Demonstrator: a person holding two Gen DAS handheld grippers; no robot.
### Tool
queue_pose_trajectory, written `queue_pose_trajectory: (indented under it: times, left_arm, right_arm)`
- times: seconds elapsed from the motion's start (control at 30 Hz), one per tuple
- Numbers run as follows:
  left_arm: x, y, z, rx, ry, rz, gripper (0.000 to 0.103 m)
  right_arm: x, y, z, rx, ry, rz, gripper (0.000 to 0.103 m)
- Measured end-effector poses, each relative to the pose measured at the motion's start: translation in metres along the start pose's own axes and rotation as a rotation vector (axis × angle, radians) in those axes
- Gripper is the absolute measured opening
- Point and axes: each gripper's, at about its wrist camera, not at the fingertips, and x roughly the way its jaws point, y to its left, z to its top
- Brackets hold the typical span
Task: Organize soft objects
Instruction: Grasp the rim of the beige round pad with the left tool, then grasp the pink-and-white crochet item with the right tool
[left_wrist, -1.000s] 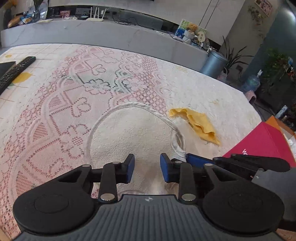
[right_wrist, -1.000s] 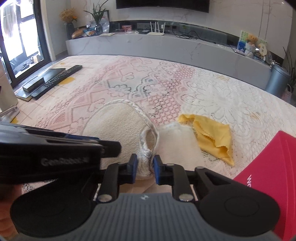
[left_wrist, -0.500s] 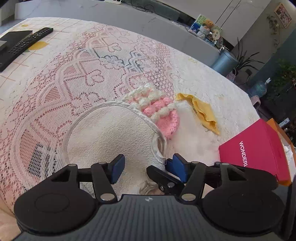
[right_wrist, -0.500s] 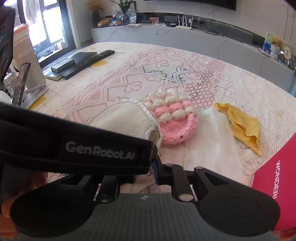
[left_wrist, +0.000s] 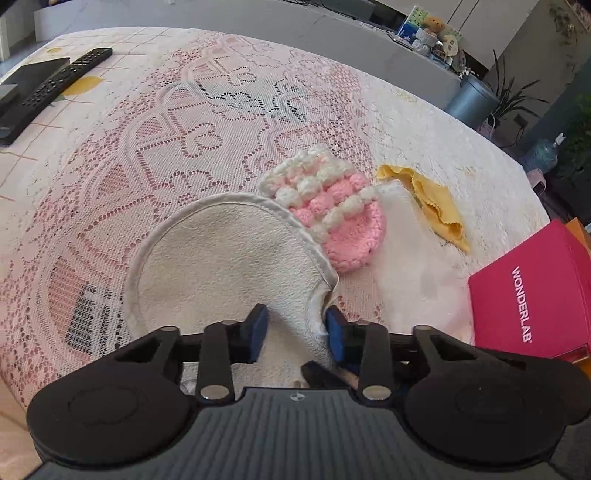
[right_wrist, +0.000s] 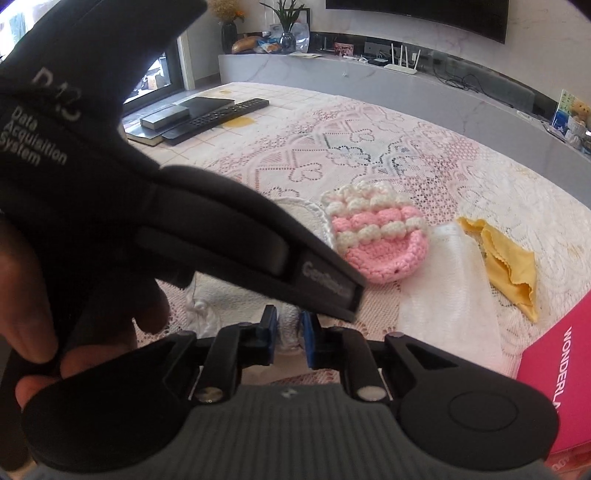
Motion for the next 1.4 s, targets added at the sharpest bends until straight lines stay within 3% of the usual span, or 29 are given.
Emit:
queue_pose_trajectory:
  times: [0.1,0.23,0.33,0.57,0.7,0.87,0.97,1.2,1.4]
  left_arm:
    - [-0.001,-0.004,-0.002,0.033,-0.010,0.021,0.029]
    - [-0.002,-0.004,-0.003,0.030,-0.006,0.015,0.012]
    - [-0.006,-0.004,-0.004,0.029,-0.019,0.012,0.008]
    - [-0.025,-0.005,-0.001,0.055,-0.114,0.042,0.007]
    - [-0.028,0.005,0.008,0.029,-0.145,0.055,0.007]
    - [-0.022,0.017,0.015,-0.012,-0.149,0.044,0.007]
    - [-0.021,0.023,0.017,-0.041,-0.154,0.048,0.007]
    - [-0.020,0.034,0.020,-0.096,-0.160,0.058,0.007]
    - [-0.017,0.041,0.021,-0.139,-0.142,0.037,0.007]
  right_arm:
    - [-0.005,-0.006,0.001,0.032,-0.016,0.005,0.015]
    - [-0.009,-0.011,-0.001,0.058,-0.012,-0.003,0.015]
    - [-0.012,-0.016,-0.002,0.085,-0.013,-0.024,0.019]
    - [-0.013,-0.029,0.006,0.166,-0.038,-0.093,0.020]
    - [-0.009,-0.034,0.018,0.172,-0.068,-0.124,0.038]
    - [0.003,-0.035,0.032,0.162,-0.069,-0.145,0.048]
    - [0.012,-0.035,0.036,0.147,-0.074,-0.156,0.061]
    - [0.031,-0.034,0.044,0.109,-0.070,-0.158,0.074]
    - [0.051,-0.039,0.049,0.098,-0.039,-0.159,0.078]
